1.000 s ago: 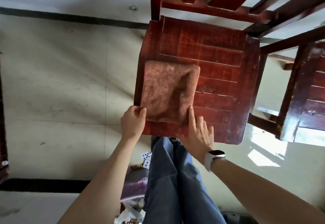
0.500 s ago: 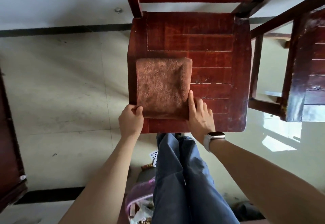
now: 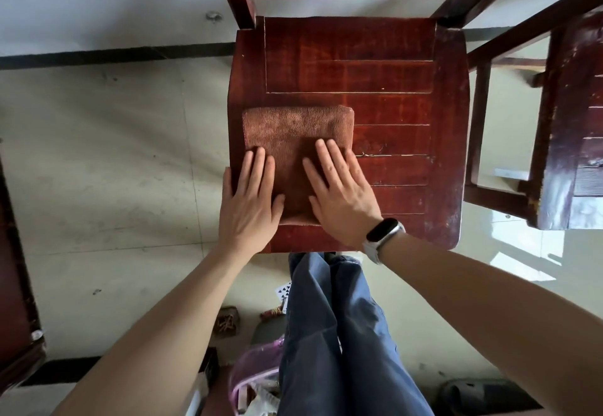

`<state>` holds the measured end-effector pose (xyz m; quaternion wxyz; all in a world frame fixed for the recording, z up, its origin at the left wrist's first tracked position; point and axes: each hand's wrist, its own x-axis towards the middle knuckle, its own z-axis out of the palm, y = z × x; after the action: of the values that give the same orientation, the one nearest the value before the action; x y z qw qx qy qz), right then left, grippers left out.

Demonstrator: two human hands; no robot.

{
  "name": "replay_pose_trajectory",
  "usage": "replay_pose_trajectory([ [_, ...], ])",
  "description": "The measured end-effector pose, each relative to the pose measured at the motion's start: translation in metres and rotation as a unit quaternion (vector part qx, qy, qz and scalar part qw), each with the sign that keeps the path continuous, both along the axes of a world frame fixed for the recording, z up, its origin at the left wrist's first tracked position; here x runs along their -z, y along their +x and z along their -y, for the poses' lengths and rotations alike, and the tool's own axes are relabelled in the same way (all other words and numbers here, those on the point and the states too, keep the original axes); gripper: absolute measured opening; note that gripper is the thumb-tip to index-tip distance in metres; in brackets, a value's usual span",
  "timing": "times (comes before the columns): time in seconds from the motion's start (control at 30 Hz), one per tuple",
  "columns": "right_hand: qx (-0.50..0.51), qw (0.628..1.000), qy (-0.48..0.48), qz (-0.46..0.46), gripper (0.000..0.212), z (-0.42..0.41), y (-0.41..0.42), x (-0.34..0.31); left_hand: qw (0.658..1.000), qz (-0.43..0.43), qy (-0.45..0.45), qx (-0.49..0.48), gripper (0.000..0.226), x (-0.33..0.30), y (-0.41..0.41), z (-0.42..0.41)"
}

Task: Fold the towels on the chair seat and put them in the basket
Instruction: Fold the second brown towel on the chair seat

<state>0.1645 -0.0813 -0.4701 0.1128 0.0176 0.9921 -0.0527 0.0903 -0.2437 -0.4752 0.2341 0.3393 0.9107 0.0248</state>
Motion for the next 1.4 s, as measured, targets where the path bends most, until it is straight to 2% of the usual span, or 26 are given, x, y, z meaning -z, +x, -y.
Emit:
replay_pose_trajectory([
  [0.07, 0.014, 1.0, 0.005, 0.018, 0.056, -0.012, 0.004, 0.013, 1.0, -0.006, -0.021, 0.019, 0.064, 0.008, -0.002, 0.003],
  [0.2, 0.026, 0.999, 0.002, 0.021, 0.056, -0.021, 0.011, 0.026, 0.998, -0.014, -0.034, 0.045, 0.068, 0.015, -0.004, 0.01],
  [0.3, -0.002, 1.0, -0.013, 0.021, 0.055, -0.022, 0.009, 0.022, 0.998, -0.023, -0.025, 0.046, 0.067, 0.009, -0.007, 0.006],
  [0.5, 0.017, 0.997, -0.031, -0.075, 0.049, -0.028, -0.013, 0.003, 0.997, -0.065, 0.031, 0.021, 0.061, 0.002, -0.036, -0.009],
  [0.67, 0.051, 0.999, -0.001, 0.01, 0.058, -0.036, -0.033, 0.02, 0.999, -0.017, -0.021, 0.025, 0.085, 0.017, -0.054, -0.016],
  [0.77, 0.054, 0.998, 0.004, 0.012, 0.06, -0.04, -0.029, 0.029, 0.999, -0.013, -0.035, 0.037, 0.093, 0.023, -0.055, -0.013],
  [0.9, 0.054, 0.998, 0.012, -0.007, 0.063, -0.036, -0.029, 0.025, 0.999, -0.003, -0.036, 0.028, 0.095, 0.023, -0.056, -0.014],
  [1.07, -0.045, 0.999, 0.015, 0.027, 0.066, -0.019, 0.015, 0.012, 0.999, 0.029, -0.031, 0.013, 0.095, 0.014, -0.056, -0.015],
  [1.2, -0.023, 0.997, -0.047, 0.059, 0.066, -0.017, 0.014, 0.001, 0.999, 0.048, 0.014, -0.019, 0.09, 0.002, -0.057, -0.021],
  [1.3, 0.082, 0.986, -0.147, 0.013, 0.051, -0.022, 0.006, -0.009, 0.981, 0.032, 0.125, -0.142, 0.067, -0.009, -0.049, -0.021],
  [1.33, 0.155, 0.971, -0.181, -0.004, 0.045, -0.023, 0.003, -0.012, 0.967, 0.033, 0.147, -0.205, 0.058, -0.012, -0.046, -0.019],
  [1.4, 0.321, 0.912, -0.256, 0.0, 0.038, -0.026, -0.004, -0.015, 0.925, 0.07, 0.156, -0.339, 0.044, -0.014, -0.04, -0.013],
])
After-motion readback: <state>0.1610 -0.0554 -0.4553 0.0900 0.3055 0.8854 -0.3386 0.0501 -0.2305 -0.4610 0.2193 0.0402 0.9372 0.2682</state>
